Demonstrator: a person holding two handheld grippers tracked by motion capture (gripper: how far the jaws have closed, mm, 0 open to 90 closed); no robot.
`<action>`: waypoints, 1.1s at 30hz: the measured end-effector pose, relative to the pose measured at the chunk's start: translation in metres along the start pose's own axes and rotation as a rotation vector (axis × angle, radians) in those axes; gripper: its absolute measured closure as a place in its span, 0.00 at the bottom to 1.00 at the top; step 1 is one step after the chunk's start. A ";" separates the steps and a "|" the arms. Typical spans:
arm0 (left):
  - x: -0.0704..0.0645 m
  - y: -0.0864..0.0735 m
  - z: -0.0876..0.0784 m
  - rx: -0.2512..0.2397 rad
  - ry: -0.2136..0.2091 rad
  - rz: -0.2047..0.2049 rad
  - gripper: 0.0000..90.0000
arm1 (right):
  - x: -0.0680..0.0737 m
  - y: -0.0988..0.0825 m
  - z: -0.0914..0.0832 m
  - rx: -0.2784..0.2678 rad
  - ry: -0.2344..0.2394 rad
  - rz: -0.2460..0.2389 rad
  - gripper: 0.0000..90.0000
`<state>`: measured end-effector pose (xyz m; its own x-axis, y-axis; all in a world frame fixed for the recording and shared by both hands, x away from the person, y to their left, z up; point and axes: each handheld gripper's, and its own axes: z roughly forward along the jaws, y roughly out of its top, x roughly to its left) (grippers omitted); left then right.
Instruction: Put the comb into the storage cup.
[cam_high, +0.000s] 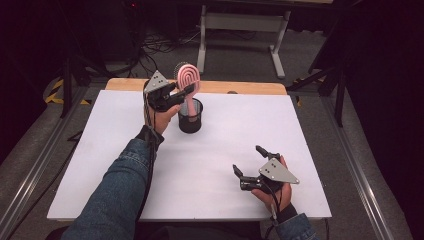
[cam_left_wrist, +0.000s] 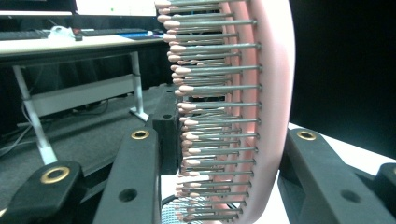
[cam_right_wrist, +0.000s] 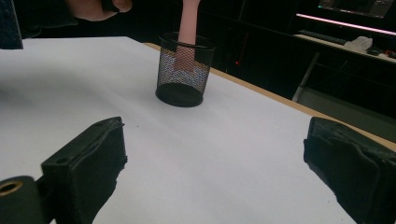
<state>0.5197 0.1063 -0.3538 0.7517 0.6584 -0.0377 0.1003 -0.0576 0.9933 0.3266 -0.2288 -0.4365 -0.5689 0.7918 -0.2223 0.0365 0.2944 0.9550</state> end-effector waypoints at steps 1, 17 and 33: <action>-0.001 -0.002 0.000 0.003 -0.006 -0.009 0.69 | 0.000 0.000 0.000 0.002 0.000 0.000 0.07; 0.003 -0.014 -0.002 0.024 -0.024 -0.037 0.69 | 0.002 -0.001 0.003 0.025 0.008 -0.006 0.07; 0.006 -0.023 0.007 0.071 -0.027 -0.041 0.69 | 0.002 -0.002 0.004 0.038 0.005 -0.008 0.07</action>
<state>0.5261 0.1061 -0.3781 0.7634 0.6408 -0.0819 0.1766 -0.0851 0.9806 0.3285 -0.2254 -0.4401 -0.5735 0.7866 -0.2288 0.0627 0.3206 0.9451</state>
